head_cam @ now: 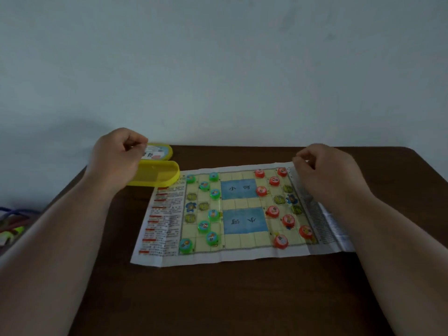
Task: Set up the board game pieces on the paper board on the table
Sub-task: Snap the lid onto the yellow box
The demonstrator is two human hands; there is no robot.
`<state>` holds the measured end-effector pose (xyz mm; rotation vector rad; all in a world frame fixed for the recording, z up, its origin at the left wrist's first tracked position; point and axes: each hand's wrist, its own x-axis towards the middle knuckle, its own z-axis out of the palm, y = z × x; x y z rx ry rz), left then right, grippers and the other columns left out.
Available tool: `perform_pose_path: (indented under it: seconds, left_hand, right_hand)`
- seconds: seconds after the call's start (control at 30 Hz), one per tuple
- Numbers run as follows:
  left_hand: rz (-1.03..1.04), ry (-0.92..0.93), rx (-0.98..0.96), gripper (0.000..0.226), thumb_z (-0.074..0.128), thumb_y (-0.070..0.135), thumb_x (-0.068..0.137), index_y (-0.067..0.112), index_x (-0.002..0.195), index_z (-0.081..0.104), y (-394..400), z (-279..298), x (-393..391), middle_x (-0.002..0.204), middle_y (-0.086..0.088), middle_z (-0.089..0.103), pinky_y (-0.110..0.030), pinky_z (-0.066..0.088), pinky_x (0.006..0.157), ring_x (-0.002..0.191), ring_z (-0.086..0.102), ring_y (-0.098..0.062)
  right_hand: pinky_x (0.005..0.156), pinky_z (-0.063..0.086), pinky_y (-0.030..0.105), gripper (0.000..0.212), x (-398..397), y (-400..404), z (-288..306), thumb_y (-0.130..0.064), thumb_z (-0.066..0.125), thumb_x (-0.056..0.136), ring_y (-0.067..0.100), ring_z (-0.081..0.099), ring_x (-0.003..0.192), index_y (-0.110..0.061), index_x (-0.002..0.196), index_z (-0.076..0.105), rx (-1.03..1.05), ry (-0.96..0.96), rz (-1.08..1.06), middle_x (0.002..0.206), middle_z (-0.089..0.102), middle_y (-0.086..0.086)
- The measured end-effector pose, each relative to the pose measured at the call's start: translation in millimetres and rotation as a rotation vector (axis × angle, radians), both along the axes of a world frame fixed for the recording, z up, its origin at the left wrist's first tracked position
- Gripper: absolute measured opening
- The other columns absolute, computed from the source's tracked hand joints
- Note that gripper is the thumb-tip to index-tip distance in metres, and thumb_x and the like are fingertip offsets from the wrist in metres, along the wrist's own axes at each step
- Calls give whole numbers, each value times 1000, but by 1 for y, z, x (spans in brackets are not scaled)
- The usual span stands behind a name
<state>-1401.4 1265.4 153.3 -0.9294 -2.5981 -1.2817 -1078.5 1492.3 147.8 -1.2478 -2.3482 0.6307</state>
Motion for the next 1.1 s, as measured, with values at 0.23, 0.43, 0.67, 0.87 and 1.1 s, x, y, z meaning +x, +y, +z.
perform_pose_path:
  seconds: [0.23,0.43,0.67,0.87,1.1]
  left_hand:
    - [64,-13,-146,16,66,23,99,26,109,77,-25,-12,-39,115,-4,76,-39,53,89,103,69,-26]
    - [-53,-29,-229,28,55,11,105,18,121,77,-27,-13,-63,138,-10,68,-35,46,100,126,62,-30]
    - [-99,15,-445,39,48,16,107,28,138,68,-34,-20,-77,155,-3,56,-46,40,117,140,52,-33]
    - [123,110,-530,28,54,34,103,36,122,75,-50,-10,-75,132,-6,66,-54,37,105,127,50,-38]
    - [-32,38,-511,51,68,51,94,37,142,60,-58,-16,-79,142,1,63,-50,34,110,133,52,-30]
  right_hand:
    - [64,45,25,14,-11,-21,16,-39,63,103,2,62,81,-31,106,74,16,178,78,91,70,-16]
    - [59,41,20,12,-46,-47,44,-43,66,101,3,63,73,-35,107,73,-7,153,271,86,70,-13]
    - [75,50,20,49,-120,-79,46,-51,80,89,4,66,96,-29,131,69,25,13,486,108,70,-14]
    - [95,47,29,78,-171,-95,35,-55,87,80,14,61,125,-26,147,58,59,-130,578,140,65,-5]
    - [100,51,34,98,-198,-100,20,-51,93,73,18,60,129,-26,155,47,11,-247,627,145,62,-3]
